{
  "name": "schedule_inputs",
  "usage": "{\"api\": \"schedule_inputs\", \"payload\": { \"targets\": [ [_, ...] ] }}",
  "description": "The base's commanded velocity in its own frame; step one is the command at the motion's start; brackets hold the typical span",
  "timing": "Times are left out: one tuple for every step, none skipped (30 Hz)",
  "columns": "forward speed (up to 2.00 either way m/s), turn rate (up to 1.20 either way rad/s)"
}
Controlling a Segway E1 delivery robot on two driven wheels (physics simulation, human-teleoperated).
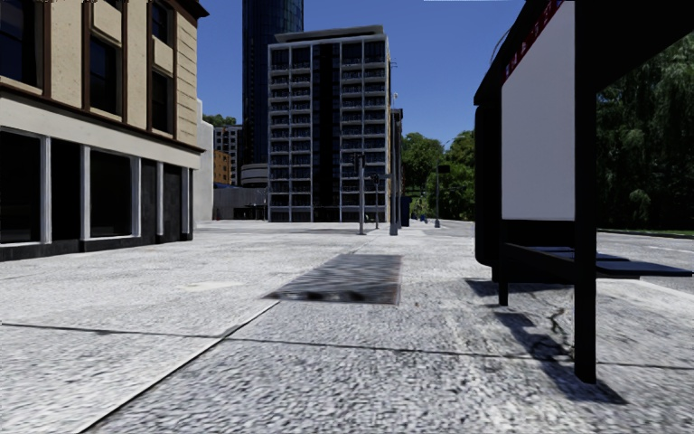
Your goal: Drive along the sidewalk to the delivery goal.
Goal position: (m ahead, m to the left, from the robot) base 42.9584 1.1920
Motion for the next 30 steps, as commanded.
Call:
{"api": "schedule_inputs", "payload": {
  "targets": [
    [2.0,0.0],
    [2.0,0.0],
    [2.0,0.0],
    [2.0,0.0],
    [2.0,0.0],
    [2.0,0.0],
    [2.0,0.0],
    [2.0,0.0],
    [2.0,0.0],
    [2.0,0.0],
    [2.0,0.0],
    [2.0,0.0],
    [2.0,0.0],
    [2.0,0.0],
    [2.0,0.0],
    [2.0,0.0],
    [2.0,0.0],
    [2.0,0.0],
    [2.0,0.0],
    [2.0,0.0],
    [2.0,0.0],
    [2.0,0.0],
    [2.0,0.0],
    [2.0,0.0],
    [2.0,0.0],
    [2.0,0.0],
    [2.0,0.0],
    [2.0,0.0],
    [2.0,0.0],
    [2.0,0.0]
  ]
}}
